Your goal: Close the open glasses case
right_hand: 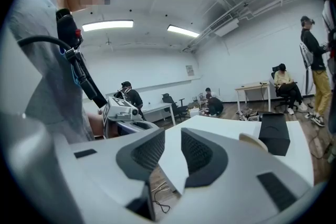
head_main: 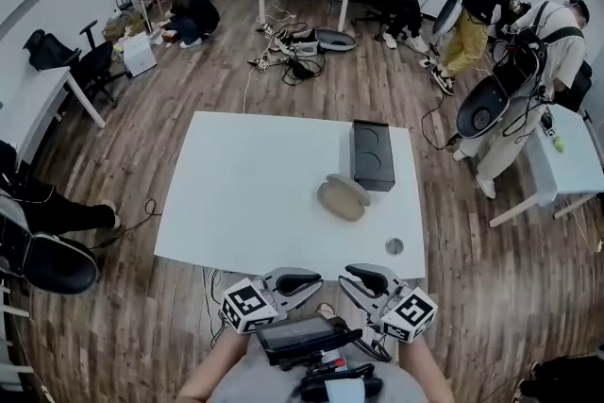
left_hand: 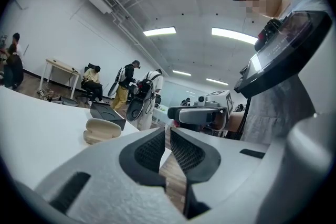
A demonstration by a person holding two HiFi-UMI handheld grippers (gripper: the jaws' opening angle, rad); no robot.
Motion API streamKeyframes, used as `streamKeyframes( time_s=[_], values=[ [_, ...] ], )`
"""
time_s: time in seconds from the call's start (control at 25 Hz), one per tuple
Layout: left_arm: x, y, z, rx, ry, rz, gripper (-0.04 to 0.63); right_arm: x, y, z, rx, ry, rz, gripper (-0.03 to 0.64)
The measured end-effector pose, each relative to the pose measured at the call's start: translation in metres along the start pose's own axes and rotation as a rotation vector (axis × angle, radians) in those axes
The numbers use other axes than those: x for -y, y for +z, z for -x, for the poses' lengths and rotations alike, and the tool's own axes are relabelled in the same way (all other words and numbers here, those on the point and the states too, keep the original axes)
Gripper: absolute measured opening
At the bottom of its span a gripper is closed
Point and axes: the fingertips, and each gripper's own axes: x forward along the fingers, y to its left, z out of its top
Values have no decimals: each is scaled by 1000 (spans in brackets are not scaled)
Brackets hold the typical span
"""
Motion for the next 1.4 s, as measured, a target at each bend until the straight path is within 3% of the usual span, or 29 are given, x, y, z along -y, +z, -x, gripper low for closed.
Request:
streamKeyframes(
  time_s=[0.12, 0.52, 1.4],
  values=[
    [1, 0, 1, 3, 8, 6, 26, 8, 0, -1, -26, -1, 18, 128],
    [3, -2, 2, -4, 24, 22, 26, 39, -11, -11, -121, -25, 75, 186],
    [1, -20, -3, -51, 76, 40, 26, 113, -47, -39, -305, -122, 194, 190]
  ],
)
